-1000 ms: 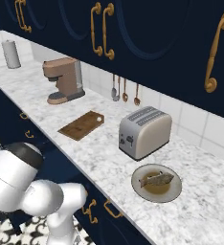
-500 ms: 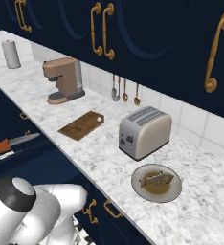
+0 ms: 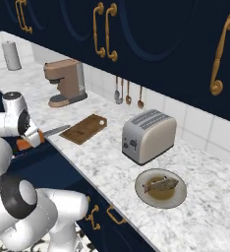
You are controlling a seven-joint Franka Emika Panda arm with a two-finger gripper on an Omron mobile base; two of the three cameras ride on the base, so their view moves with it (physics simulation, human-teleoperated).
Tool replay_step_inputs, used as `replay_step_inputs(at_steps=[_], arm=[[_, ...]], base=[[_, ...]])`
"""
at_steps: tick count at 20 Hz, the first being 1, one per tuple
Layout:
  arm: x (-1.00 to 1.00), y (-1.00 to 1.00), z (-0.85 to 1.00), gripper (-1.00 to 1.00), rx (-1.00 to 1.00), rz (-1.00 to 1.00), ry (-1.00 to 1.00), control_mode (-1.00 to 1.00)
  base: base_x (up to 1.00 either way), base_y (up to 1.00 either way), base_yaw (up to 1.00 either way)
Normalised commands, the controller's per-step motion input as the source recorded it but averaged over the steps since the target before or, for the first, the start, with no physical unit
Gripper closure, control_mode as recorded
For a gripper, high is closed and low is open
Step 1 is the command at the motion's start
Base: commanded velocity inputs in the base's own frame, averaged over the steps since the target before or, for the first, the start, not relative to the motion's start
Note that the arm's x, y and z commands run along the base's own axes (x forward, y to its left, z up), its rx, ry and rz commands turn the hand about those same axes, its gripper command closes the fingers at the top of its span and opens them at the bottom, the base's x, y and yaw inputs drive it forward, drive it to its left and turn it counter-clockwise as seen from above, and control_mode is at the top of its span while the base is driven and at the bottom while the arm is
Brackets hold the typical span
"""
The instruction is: Pick up the knife from the drawer and place it on the cutting board. Then place the meat from the plate to the cutting board.
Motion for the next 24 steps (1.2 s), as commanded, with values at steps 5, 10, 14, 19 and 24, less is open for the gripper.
replay_step_inputs(at_steps=[5, 10, 14, 19, 24], arm=[[1.0, -0.47, -0.14, 1.0, -0.15, 0.16, 0.01, -1.0], [0.99, -0.32, -0.01, 1.0, -0.16, 0.12, 0.0, -1.0], [1.0, -0.25, -0.02, 1.0, -0.08, 0.02, 0.05, -1.0], [0.9, -0.02, -0.51, 1.0, -0.07, 0.0, 0.05, -1.0], [0.67, 0.0, -0.56, 1.0, -0.1, 0.0, 0.0, -1.0]], base=[[0.0, 0.0, 0.0], [0.0, 0.0, 0.0], [0.0, 0.0, 0.0], [0.0, 0.0, 0.0], [0.0, 0.0, 0.0]])
